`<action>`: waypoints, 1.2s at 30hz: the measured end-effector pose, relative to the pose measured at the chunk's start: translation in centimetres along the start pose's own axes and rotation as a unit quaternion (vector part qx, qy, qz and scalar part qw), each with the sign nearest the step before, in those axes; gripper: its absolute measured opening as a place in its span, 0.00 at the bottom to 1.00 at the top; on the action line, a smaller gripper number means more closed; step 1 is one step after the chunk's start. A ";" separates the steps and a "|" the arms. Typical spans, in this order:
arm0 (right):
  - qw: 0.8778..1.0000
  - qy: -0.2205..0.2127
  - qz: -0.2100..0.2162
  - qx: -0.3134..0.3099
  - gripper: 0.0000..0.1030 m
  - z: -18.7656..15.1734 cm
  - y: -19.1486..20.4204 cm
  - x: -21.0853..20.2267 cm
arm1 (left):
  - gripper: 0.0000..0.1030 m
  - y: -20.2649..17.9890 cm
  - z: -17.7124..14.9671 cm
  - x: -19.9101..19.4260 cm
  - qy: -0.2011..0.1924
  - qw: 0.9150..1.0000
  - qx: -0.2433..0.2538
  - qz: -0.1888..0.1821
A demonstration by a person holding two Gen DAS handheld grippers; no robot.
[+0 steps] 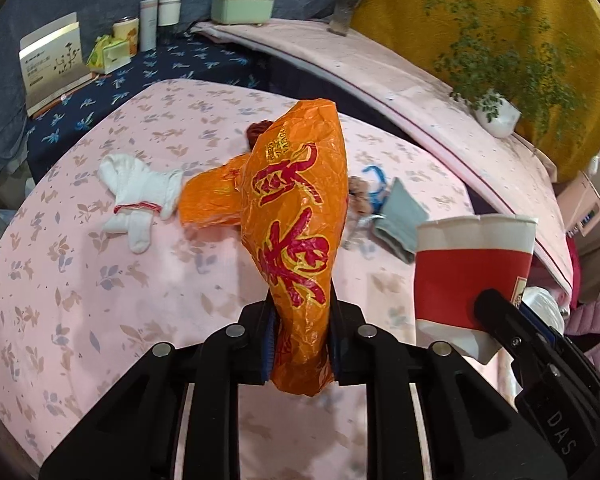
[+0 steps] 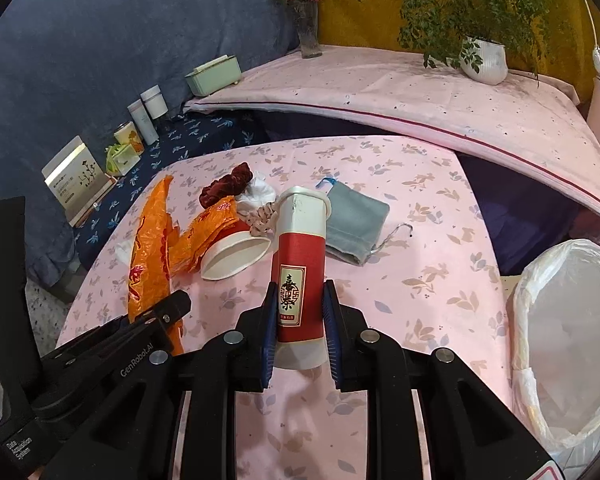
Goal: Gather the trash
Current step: 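Carry the orange bag and paper cup over the bin and release both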
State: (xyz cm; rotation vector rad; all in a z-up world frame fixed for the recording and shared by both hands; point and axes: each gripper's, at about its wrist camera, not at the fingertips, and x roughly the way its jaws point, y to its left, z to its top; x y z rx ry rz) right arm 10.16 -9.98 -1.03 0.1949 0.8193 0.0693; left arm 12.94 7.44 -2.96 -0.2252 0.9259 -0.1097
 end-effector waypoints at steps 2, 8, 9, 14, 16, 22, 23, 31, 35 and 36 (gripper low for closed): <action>1.000 -0.009 -0.001 0.002 0.20 0.0 -0.8 -1.2 | 0.19 -1.7 -0.4 -0.8 -0.004 1.000 0.013 -0.007; 0.999 -0.033 -0.016 0.007 0.20 0.0 -3.9 -4.7 | 0.19 -6.4 -1.8 -2.1 -0.005 0.998 0.051 -0.027; 0.999 -0.036 -0.020 0.008 0.20 0.0 -4.4 -5.1 | 0.19 -7.1 -2.1 -2.3 -0.005 0.998 0.058 -0.030; 0.997 -0.048 -0.052 0.014 0.20 -0.1 -7.6 -7.2 | 0.19 -11.1 -3.5 -2.3 0.005 0.995 0.088 -0.048; 0.996 -0.049 -0.072 0.018 0.20 -0.2 -9.2 -7.9 | 0.19 -12.5 -4.0 -2.2 0.010 0.993 0.101 -0.054; 0.991 -0.040 -0.128 0.029 0.20 -1.0 -13.7 -8.8 | 0.19 -17.2 -5.7 -1.7 0.026 0.987 0.136 -0.086; 0.990 -0.037 -0.133 0.033 0.20 -1.2 -14.5 -8.8 | 0.19 -18.1 -6.1 -1.6 0.030 0.985 0.142 -0.094; 0.983 -0.013 -0.174 0.059 0.20 -2.6 -19.9 -8.5 | 0.19 -22.9 -7.9 0.4 0.063 0.973 0.172 -0.143; 0.978 -0.004 -0.195 0.069 0.20 -2.9 -21.9 -8.0 | 0.19 -24.8 -8.6 1.6 0.080 0.966 0.183 -0.165; 0.978 -0.004 -0.198 0.072 0.20 -2.9 -22.4 -8.0 | 0.19 -25.1 -8.7 1.9 0.084 0.964 0.185 -0.170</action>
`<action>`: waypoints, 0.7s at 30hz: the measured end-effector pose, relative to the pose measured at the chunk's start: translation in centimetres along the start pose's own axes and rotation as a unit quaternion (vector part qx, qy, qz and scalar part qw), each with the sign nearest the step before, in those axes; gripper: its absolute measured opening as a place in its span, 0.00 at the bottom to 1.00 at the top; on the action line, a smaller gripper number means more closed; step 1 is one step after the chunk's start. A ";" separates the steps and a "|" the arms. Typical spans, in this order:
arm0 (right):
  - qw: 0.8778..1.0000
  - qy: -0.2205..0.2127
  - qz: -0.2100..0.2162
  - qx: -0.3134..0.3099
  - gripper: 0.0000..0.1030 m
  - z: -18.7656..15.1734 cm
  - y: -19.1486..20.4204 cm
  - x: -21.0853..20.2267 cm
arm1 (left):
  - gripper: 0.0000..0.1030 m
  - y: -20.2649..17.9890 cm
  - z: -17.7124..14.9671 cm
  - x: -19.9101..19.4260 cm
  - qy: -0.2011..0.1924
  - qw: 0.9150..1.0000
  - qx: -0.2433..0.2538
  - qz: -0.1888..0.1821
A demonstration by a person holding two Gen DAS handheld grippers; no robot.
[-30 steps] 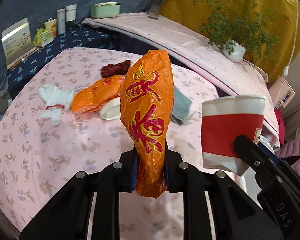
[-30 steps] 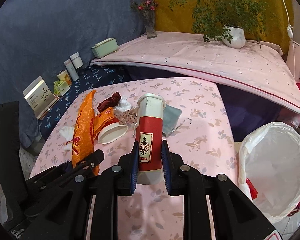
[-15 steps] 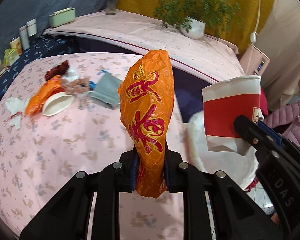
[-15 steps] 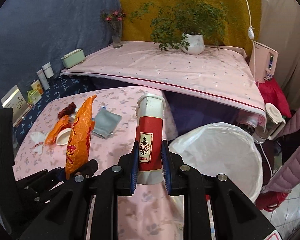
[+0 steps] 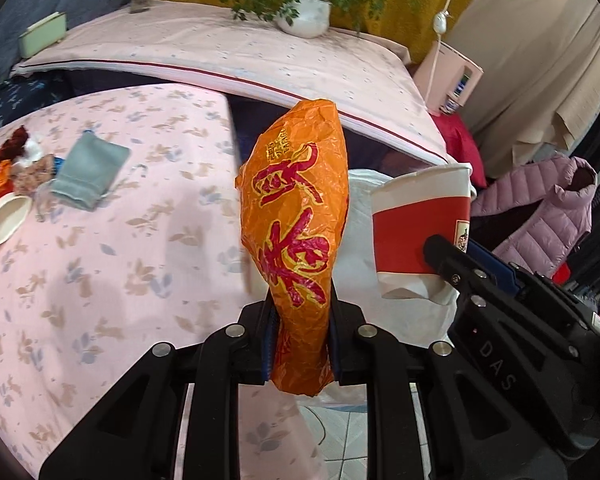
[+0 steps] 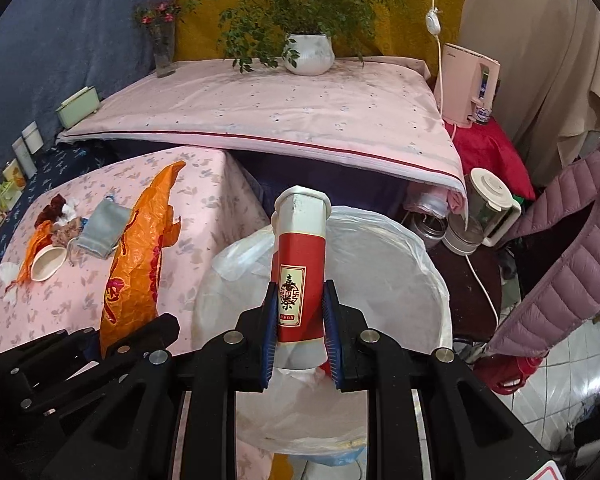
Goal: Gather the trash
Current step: 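Carry the orange bag and paper cup over the bin and release both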
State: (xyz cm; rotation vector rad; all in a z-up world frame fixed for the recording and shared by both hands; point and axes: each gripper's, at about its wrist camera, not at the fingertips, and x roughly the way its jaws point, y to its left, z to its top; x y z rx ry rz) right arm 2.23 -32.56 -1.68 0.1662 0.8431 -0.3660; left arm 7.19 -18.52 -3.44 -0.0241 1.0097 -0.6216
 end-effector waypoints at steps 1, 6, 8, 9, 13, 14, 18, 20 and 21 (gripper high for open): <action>1.000 0.001 -0.003 0.005 0.20 0.0 -0.5 0.2 | 0.19 -0.2 0.0 0.3 0.003 1.000 0.002 -0.006; 1.000 0.006 -0.012 0.022 0.20 -0.2 -2.1 0.8 | 0.31 -1.2 0.0 1.8 0.012 1.000 0.006 -0.024; 0.999 0.005 -0.018 0.027 0.22 -0.2 -2.4 1.0 | 0.52 -0.9 -0.1 2.0 0.008 1.000 -0.001 -0.001; 0.999 0.004 -0.018 0.030 0.23 -0.2 -2.4 1.0 | 0.56 -0.6 0.0 2.0 0.004 1.000 -0.004 0.004; 1.000 0.002 -0.017 0.024 0.26 -0.1 -2.0 1.2 | 0.63 0.8 0.1 1.8 -0.002 0.999 -0.022 0.028; 1.000 0.002 -0.015 0.023 0.28 -0.1 -1.8 1.3 | 0.64 1.2 0.2 1.7 -0.004 0.999 -0.025 0.036; 1.000 -0.001 -0.006 0.018 0.29 -0.1 -0.9 1.2 | 0.64 2.8 0.2 0.7 -0.015 0.997 -0.037 0.059; 1.000 -0.002 -0.002 0.015 0.30 0.0 -0.2 1.1 | 0.64 3.7 0.2 0.1 -0.021 0.996 -0.045 0.069; 1.000 -0.003 -0.001 0.013 0.31 0.0 0.0 1.0 | 0.64 4.1 0.2 -0.1 -0.024 0.996 -0.048 0.074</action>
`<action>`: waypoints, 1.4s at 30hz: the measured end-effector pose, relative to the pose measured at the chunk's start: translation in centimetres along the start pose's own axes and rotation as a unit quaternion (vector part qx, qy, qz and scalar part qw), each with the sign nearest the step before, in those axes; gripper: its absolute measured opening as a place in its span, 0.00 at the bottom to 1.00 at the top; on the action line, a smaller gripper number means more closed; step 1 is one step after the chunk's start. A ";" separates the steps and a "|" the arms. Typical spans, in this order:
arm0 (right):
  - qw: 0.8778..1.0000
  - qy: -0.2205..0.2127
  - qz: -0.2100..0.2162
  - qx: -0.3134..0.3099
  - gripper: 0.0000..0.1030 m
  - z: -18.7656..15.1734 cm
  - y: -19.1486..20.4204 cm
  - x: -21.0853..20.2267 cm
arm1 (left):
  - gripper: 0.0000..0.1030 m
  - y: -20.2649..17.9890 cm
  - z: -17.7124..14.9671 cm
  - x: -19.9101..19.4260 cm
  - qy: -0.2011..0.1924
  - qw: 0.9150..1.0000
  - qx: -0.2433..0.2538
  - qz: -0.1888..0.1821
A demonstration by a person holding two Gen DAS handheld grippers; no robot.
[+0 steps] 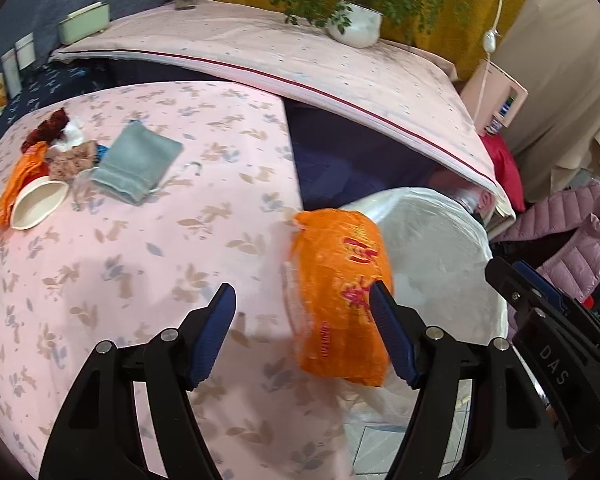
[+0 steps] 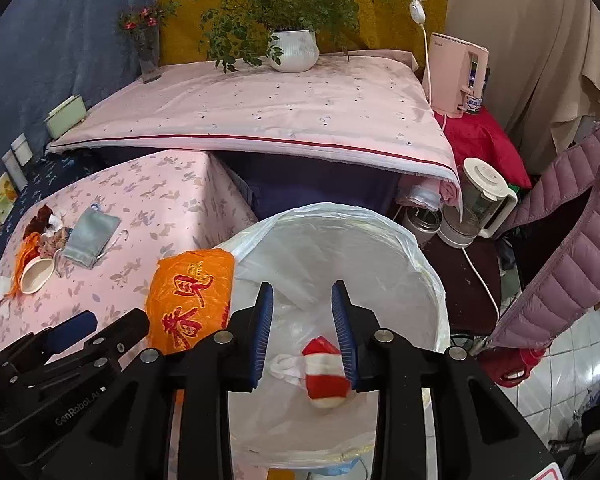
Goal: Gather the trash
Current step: 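Carry the orange bag and paper cup over the bin and release both, then move both open tools back over the table toward the white gloves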
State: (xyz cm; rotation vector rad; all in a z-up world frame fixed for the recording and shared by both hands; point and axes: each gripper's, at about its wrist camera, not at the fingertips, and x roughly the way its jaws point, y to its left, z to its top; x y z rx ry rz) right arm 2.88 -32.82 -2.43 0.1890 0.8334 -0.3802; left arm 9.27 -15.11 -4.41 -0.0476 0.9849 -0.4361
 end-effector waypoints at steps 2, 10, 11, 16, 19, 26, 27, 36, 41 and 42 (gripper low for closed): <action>1.000 -0.003 0.003 -0.003 0.35 0.0 0.6 -0.2 | 0.64 0.8 0.1 -0.5 -0.006 1.000 -0.005 0.006; 0.999 0.003 0.038 -0.015 0.38 -0.2 3.2 -0.4 | 0.65 3.8 0.1 -2.0 -0.019 0.998 -0.018 0.055; 0.999 0.006 0.051 -0.019 0.38 -0.5 3.9 -0.2 | 0.65 4.4 0.0 -2.1 -0.020 0.997 -0.019 0.070; 0.997 0.029 0.056 -0.050 0.39 -2.2 7.0 2.2 | 0.65 7.2 -0.9 -2.6 -0.027 0.991 -0.016 0.131; 0.996 0.051 0.047 -0.056 0.39 -3.2 7.6 4.2 | 0.65 8.9 -1.3 -2.7 -0.022 0.990 -0.025 0.139; 0.997 0.063 -0.039 -0.024 0.38 -3.6 3.3 5.9 | 0.65 10.7 -1.8 -3.0 -0.020 0.988 -0.034 0.147; 0.997 0.065 -0.043 -0.014 0.38 -3.5 2.4 5.9 | 0.65 10.8 -1.8 -3.0 -0.019 0.988 -0.034 0.147; 0.999 0.034 -0.024 -0.008 0.39 -2.8 2.6 2.8 | 0.71 10.5 -2.1 -2.9 -0.018 0.989 -0.027 0.145; 1.000 0.020 -0.003 -0.022 0.39 -2.3 4.7 1.4 | 0.72 11.1 -2.3 -3.4 -0.021 0.989 -0.031 0.144; 1.000 0.019 0.000 -0.023 0.39 -2.2 5.0 1.2 | 0.72 11.3 -2.4 -3.5 -0.021 0.989 -0.032 0.144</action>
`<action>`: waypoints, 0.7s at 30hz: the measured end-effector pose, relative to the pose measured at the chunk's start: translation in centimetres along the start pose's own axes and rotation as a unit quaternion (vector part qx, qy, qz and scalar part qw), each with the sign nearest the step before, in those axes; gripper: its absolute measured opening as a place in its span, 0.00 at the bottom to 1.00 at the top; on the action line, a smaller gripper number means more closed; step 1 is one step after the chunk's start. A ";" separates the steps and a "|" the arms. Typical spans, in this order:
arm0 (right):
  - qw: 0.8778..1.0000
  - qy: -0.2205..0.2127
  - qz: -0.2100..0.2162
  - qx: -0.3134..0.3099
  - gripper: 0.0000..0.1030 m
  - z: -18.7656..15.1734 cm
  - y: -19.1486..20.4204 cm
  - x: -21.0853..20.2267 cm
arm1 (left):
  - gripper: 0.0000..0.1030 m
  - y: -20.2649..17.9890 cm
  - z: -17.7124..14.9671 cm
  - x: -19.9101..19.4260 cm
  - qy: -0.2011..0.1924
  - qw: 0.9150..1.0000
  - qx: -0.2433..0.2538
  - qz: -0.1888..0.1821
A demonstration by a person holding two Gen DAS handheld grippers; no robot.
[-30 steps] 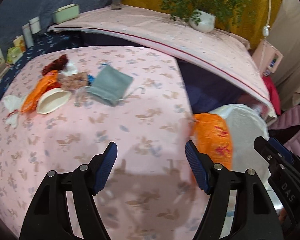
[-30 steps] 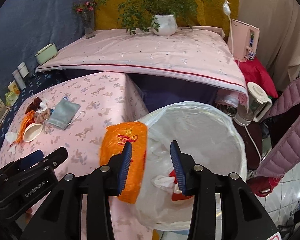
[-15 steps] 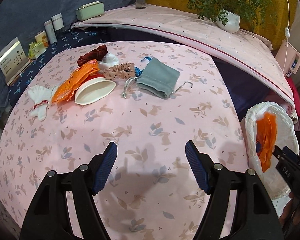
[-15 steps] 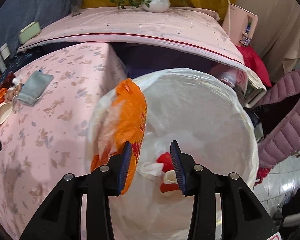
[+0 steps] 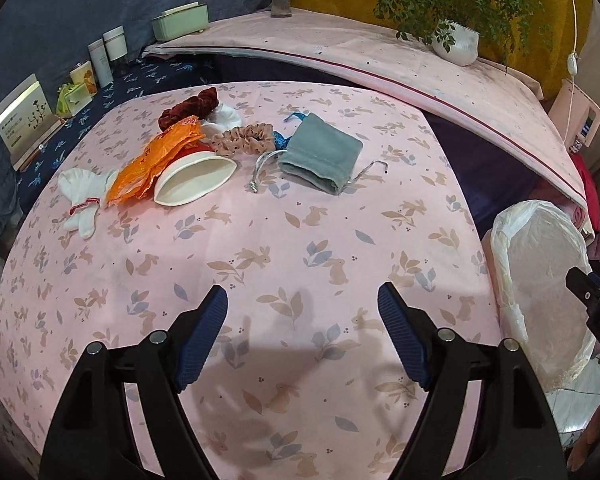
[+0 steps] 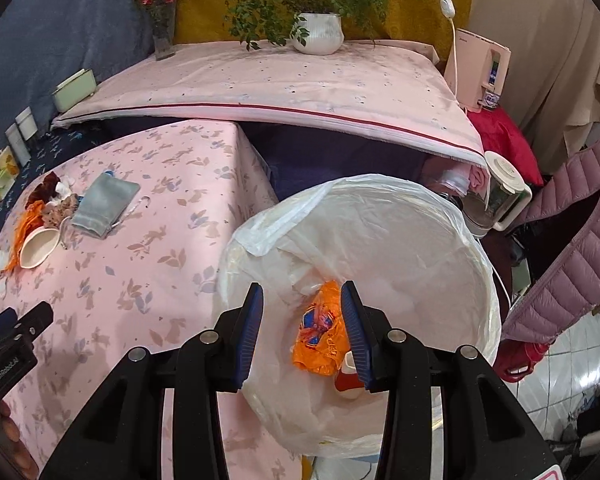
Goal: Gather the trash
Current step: 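Move both open tools back over the table toward the white gloves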
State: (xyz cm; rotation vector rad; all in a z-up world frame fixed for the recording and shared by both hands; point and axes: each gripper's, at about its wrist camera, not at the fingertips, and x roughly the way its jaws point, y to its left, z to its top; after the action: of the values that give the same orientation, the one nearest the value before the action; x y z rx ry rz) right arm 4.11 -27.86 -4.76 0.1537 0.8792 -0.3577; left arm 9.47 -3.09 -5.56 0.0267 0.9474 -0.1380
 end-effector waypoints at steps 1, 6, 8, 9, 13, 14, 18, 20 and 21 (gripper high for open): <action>1.000 0.000 0.003 -0.001 0.39 0.0 0.2 -0.1 | 0.72 0.2 0.0 0.0 0.000 1.000 -0.001 0.001; 1.000 0.001 0.022 -0.006 0.39 -0.2 1.8 -0.8 | 0.72 1.6 -0.3 -0.3 0.002 1.000 -0.010 0.002; 1.000 -0.001 0.025 -0.010 0.39 -0.2 2.6 -1.3 | 0.72 2.2 -0.4 -0.6 0.002 1.000 -0.014 0.001; 1.000 -0.002 0.028 -0.011 0.39 -0.2 3.1 -1.6 | 0.72 2.5 -0.5 -0.8 0.002 1.000 -0.017 0.002; 0.999 -0.003 0.044 -0.016 0.39 -0.4 4.8 -2.7 | 0.72 4.2 -0.7 -1.7 0.000 1.000 -0.026 0.003; 0.999 -0.003 0.048 -0.018 0.39 -0.5 5.3 -3.1 | 0.72 4.7 -0.8 -2.1 -0.001 1.000 -0.028 0.003; 0.998 -0.004 0.058 -0.023 0.39 -0.8 6.9 -4.3 | 0.73 6.4 -1.2 -3.5 -0.006 0.999 -0.033 0.005; 0.998 -0.007 0.057 -0.027 0.39 -0.8 7.4 -5.0 | 0.76 7.1 -1.3 -4.1 -0.012 0.999 -0.034 0.008; 0.998 -0.010 0.055 -0.028 0.39 -0.8 7.7 -5.4 | 0.76 7.3 -1.4 -4.3 -0.013 0.999 -0.035 0.009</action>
State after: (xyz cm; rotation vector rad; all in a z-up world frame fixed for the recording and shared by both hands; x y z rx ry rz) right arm 3.19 -19.19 -1.22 0.1454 0.8571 -0.2305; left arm 6.82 4.75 -3.11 -0.0305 0.9249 -0.0887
